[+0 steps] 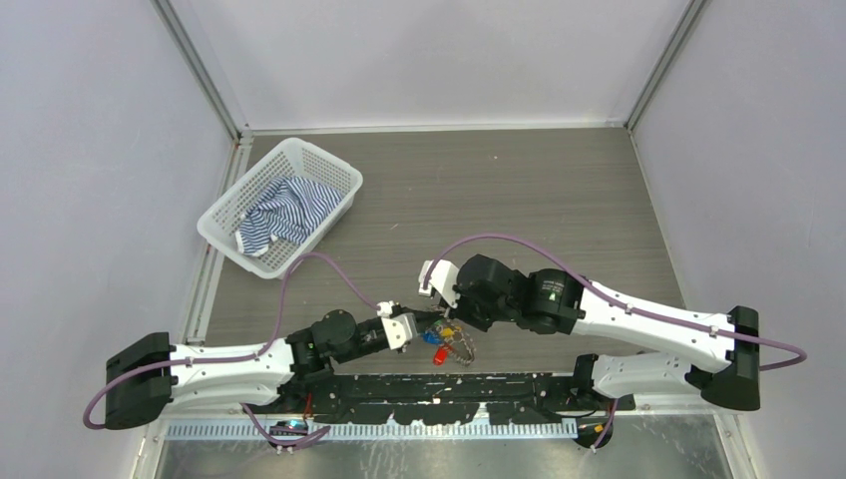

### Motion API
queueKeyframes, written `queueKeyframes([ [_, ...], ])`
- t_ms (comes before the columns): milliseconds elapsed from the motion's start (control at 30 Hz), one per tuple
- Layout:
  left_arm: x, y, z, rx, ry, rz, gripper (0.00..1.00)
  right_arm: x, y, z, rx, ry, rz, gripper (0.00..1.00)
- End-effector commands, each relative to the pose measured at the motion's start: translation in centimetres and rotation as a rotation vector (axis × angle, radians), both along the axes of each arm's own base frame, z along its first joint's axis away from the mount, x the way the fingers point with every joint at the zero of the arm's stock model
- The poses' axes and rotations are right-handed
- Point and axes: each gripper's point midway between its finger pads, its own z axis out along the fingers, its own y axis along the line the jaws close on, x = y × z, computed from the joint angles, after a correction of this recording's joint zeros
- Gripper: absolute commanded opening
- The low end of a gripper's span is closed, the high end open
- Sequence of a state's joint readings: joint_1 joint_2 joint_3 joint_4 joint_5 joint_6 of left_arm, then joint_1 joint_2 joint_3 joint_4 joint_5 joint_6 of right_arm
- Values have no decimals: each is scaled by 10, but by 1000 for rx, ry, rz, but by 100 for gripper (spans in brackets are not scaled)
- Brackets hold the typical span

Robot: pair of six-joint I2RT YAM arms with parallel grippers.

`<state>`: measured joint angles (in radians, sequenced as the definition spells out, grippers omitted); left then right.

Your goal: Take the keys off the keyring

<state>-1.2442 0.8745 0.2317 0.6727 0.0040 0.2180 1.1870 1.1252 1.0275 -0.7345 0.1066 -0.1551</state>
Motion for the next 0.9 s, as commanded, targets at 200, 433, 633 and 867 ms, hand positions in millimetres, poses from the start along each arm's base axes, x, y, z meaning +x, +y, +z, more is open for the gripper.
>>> queueKeyframes([
  [200,0,-8,50,-141,-61,-10,0,-4,21,28,79,7,50,1],
  [433,0,-7,53,-154,-64,-7,0,-8,21,11,48,34,59,1],
  [633,-2,-6,57,-163,-65,-14,0,-8,18,1,15,44,53,1],
  [867,-3,-4,61,-177,-67,-21,0,-6,14,-13,3,70,40,1],
])
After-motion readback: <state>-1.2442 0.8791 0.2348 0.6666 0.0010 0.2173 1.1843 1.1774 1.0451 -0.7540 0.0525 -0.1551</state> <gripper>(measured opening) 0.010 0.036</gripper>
